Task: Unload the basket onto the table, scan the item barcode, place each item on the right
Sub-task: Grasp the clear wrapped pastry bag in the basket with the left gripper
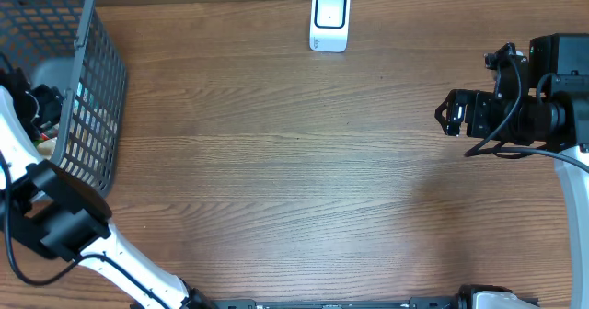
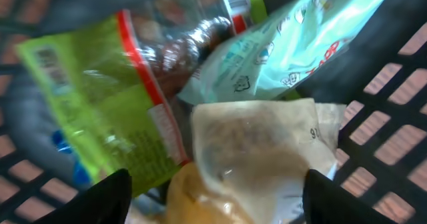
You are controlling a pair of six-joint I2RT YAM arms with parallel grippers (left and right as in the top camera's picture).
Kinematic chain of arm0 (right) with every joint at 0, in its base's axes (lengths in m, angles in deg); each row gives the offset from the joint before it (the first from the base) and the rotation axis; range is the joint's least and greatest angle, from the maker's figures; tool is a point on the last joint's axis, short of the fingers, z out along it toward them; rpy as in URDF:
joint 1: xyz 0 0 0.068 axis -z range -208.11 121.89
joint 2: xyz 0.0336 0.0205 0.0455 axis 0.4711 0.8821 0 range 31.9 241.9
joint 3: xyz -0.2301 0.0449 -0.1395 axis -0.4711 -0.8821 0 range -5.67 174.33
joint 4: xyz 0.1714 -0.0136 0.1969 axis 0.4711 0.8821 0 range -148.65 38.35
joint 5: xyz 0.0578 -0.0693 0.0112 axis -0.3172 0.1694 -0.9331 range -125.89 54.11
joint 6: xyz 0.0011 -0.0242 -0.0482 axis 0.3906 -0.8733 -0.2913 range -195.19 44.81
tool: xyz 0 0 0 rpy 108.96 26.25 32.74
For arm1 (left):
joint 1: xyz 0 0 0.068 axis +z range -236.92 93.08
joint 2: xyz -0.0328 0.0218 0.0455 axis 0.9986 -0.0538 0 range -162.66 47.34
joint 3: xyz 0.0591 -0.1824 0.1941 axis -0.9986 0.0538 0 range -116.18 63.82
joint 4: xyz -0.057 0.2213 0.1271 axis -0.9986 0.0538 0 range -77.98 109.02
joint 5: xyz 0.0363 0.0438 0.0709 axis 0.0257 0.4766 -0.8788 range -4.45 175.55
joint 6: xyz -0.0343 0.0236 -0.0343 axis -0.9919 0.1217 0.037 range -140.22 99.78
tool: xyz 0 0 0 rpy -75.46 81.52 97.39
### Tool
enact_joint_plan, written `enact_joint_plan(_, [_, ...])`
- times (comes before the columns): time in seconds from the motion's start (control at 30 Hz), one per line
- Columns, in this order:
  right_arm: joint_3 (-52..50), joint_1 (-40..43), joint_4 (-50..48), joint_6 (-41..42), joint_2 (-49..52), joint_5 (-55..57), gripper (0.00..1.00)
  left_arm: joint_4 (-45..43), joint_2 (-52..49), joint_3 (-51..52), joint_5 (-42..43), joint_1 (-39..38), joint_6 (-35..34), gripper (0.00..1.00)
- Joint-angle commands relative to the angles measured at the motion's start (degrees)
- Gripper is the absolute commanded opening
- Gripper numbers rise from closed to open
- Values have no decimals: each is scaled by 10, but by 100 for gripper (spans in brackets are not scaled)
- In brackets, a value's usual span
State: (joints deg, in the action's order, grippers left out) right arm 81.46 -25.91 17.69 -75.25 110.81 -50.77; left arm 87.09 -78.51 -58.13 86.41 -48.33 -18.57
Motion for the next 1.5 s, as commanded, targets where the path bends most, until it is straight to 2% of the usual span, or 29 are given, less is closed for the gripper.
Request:
enact_joint_plan(0.0, [13,-3,-1,-2,-7,-7,100,1,-25,0,26,-2,27,73])
enact_joint_plan(0.03, [13,-3,-1,-2,-7,-9,100,2,-31,0,26,-2,27,71])
enact_joint_plan(0.07, [13,-3,-1,-2,-7,-12,100,3,-36,0,26,-2,27,64])
enact_joint_plan(0.1, [13,-3,-1,-2,-7,-16,100,3,-40,0,26,-2,27,46])
enact_joint_plan(0.13, [13,-3,-2,-2,-7,-20,100,4,-43,0,26,-2,27,35])
enact_joint_plan(0.23, [13,-3,-1,-2,-7,-20,100,5,-48,0,26,-1,26,22])
enact_joint_plan(0.3, [13,-3,-2,-2,-7,-20,100,3,-48,0,26,-1,26,4])
enact_joint_plan(0.57, [13,-3,-2,-1,-7,-20,100,35,-46,-42,37,-1,9,4])
enact_joint_plan(0.73, [13,-3,-2,-1,-7,-20,100,105,-46,-163,34,0,-9,4])
enact_joint_plan(0.9, [13,-3,0,-1,-7,-20,100,171,-46,-318,-14,0,-85,4])
enact_joint_plan(1.07, [13,-3,-2,-1,-7,-20,100,217,-45,-455,-14,-2,-105,4])
enact_joint_plan(1.17, [13,-3,-1,-2,-7,-20,100,217,-28,-497,-10,-8,-105,4])
enact_joint_plan(1.3, [13,-3,-1,0,-7,-20,100,217,-2,-503,-11,-15,-90,4])
enact_joint_plan(1.33, [13,-3,-2,0,-7,-20,100,217,-2,-503,-10,-15,-76,7])
enact_joint_plan(1.47, [13,-3,-6,0,-7,-20,100,217,-4,-463,-10,-15,-38,40])
